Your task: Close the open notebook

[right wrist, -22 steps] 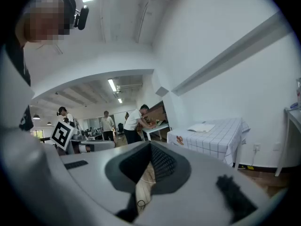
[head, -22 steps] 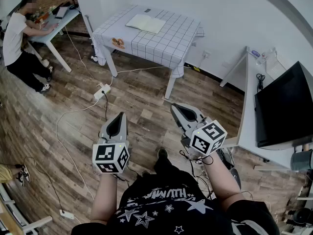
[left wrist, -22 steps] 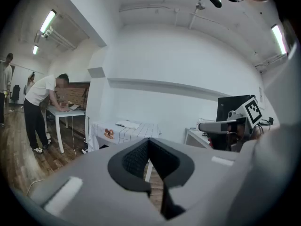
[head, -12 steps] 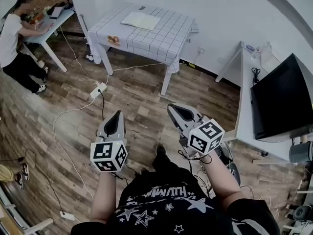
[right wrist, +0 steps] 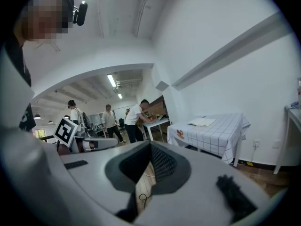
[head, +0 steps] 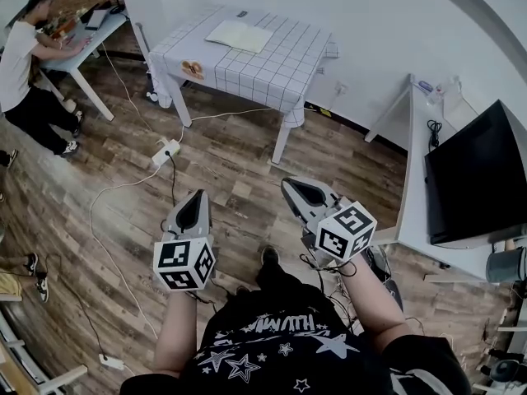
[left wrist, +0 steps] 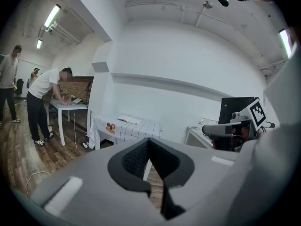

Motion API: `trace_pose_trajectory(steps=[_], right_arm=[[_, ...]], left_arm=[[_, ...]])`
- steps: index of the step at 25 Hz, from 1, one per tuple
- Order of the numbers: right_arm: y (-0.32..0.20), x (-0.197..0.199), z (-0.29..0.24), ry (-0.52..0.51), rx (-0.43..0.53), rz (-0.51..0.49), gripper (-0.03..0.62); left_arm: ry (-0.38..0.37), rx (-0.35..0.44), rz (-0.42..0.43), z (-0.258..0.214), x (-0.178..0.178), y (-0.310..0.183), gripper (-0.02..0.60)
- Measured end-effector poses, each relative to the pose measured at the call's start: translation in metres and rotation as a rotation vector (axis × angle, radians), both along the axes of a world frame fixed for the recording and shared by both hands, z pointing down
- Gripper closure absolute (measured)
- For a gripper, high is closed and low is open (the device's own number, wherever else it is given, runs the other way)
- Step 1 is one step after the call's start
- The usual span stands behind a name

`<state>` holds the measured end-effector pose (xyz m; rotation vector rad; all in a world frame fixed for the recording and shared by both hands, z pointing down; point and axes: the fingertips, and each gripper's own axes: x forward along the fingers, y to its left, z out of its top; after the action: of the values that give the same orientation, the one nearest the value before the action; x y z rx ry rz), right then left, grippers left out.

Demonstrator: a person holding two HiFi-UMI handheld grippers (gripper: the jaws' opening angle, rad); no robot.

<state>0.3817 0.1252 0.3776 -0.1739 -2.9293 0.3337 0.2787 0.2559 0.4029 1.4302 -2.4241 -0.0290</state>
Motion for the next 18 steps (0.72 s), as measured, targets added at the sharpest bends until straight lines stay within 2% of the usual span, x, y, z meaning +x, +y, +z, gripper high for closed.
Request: trace_pose_trajectory(steps=[4, 18], right_arm=[[-0.011, -0.015, 0.009, 0.004, -0.024, -0.046, 0.58], [-0.117, -0.067, 0.006, -0.032, -0.028, -0.031, 0.58]], left_arm=[[-0.002, -0.016, 0.013, 0.005, -0.006, -0.02, 0.572], [-0.061, -0.053, -0.008, -0.009, -0.041, -0.094, 0.572]])
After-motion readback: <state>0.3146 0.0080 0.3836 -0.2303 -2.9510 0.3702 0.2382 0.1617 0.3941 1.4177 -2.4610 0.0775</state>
